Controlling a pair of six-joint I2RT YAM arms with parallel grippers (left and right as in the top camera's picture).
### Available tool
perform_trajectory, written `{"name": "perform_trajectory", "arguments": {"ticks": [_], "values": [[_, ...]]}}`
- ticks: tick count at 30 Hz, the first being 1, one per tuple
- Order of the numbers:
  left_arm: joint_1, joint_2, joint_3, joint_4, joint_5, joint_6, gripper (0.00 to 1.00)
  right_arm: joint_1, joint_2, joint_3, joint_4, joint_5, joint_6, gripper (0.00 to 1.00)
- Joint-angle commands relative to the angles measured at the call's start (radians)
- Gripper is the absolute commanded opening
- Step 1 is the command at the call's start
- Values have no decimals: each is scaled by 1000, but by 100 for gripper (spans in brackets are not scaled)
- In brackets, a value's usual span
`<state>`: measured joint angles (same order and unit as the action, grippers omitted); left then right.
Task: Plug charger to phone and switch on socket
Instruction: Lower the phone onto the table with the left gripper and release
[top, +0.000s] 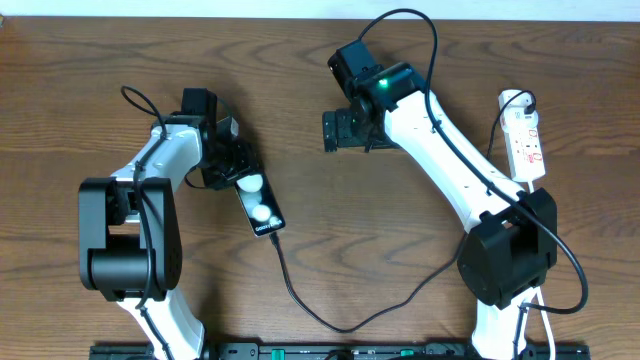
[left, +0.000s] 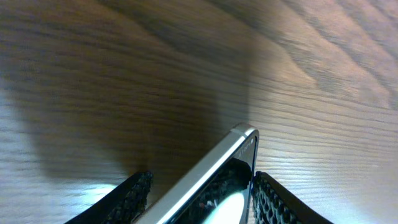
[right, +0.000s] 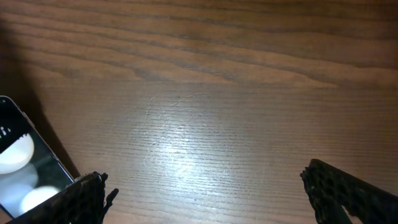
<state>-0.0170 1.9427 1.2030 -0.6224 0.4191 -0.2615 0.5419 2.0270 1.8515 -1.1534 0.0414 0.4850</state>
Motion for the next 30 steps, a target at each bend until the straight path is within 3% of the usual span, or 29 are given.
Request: {"name": "perform_trajectory", "arguments": {"ticks": [1, 10, 17, 19, 23, 30], "values": [[4, 38, -24, -19, -174, 6, 56, 7, -29, 20, 3, 13, -4, 99], [4, 38, -24, -20, -174, 6, 74, 9, -29, 20, 5, 13, -4, 99], [4, 38, -24, -20, -174, 6, 77, 9, -29, 20, 5, 13, -4, 99], [4, 38, -24, -20, -180, 6, 88, 9, -29, 20, 5, 13, -4, 99], [7, 32, -4, -34, -280, 7, 91, 9, -29, 20, 0, 13, -12, 99], [7, -79, 122, -157, -347, 188, 92, 9, -29, 19, 2, 42, -15, 99]]}}
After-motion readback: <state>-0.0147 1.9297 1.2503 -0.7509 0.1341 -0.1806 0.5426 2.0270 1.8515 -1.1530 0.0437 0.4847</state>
